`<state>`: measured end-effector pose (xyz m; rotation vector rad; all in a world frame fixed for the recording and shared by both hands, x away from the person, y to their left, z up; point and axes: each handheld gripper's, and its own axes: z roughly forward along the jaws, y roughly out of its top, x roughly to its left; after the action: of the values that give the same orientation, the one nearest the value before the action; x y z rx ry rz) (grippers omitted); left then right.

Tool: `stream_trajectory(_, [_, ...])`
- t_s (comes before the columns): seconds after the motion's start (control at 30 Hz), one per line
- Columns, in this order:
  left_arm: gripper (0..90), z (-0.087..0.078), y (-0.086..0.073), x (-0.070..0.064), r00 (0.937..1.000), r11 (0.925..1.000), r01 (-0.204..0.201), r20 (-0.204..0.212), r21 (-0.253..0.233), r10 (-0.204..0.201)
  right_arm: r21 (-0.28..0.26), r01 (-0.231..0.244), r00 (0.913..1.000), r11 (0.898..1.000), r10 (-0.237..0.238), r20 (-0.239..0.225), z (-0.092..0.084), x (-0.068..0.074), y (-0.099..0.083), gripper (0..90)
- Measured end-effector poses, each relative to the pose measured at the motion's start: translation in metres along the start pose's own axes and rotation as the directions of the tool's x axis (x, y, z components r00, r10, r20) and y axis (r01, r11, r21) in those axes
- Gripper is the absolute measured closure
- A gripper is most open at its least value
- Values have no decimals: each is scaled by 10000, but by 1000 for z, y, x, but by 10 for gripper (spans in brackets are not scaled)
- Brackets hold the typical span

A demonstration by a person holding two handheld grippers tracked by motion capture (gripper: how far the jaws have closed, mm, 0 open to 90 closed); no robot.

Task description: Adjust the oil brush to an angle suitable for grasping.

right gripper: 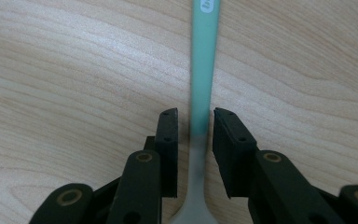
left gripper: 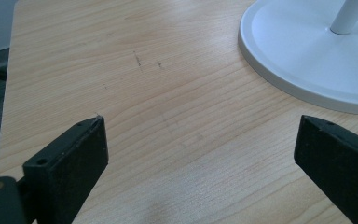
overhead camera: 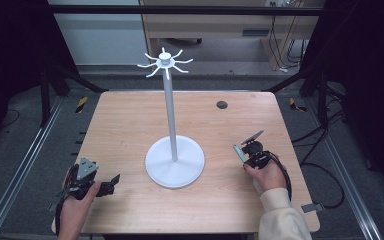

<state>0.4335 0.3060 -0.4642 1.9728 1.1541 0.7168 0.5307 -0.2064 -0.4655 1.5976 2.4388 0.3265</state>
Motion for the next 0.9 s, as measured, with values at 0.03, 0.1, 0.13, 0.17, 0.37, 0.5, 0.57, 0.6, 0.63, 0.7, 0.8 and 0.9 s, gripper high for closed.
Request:
stream_trajectory(0.03, [24,0,0,0,10000,10000,1,-4,4,-1,0,0,10000,10000,0,0,0,0,0,734])
stream_trajectory(0.1, [24,0,0,0,10000,10000,8,-5,-2,-8,21,-1,10000,10000,1,-28,0,-1,0,745])
stream_trajectory(0.13, [24,0,0,0,10000,10000,2,-11,-2,-2,21,-1,10000,10000,1,-28,0,-1,0,745])
stream_trajectory(0.17, [24,0,0,0,10000,10000,3,-11,6,-3,30,-6,10000,10000,6,-53,0,-1,0,755])
stream_trajectory(0.37, [24,0,0,0,10000,10000,-28,-13,-13,28,65,-77,9999,9999,77,-71,1,-2,-1,769])
stream_trajectory(0.5, [24,0,0,0,10000,10000,-37,-4,1,37,95,-94,9999,9999,95,-135,2,-3,-1,779])
stream_trajectory(0.57, [24,0,0,0,10000,10000,-16,3,0,16,89,-137,9997,9999,139,-195,2,-3,-1,786])
stream_trajectory(0.6, [24,0,0,0,10000,10000,-20,-7,-8,20,71,-158,9996,9999,159,-215,3,-4,-1,786])
stream_trajectory(0.63, [24,0,0,0,10000,10000,-23,-4,-17,23,74,-175,9996,9998,177,-221,3,-4,-1,789])
stream_trajectory(0.7, [24,0,0,-1,10000,10000,-49,16,9,49,76,-175,9996,9998,177,-215,3,-4,-1,794])
stream_trajectory(0.8, [24,0,0,-1,10000,10000,-52,23,-6,52,74,-211,9996,9998,212,-188,3,-4,-1,817])
stream_trajectory(0.9, [24,1,0,-1,10000,10000,-56,25,4,56,94,-304,9991,9995,307,-283,2,-5,-1,823])
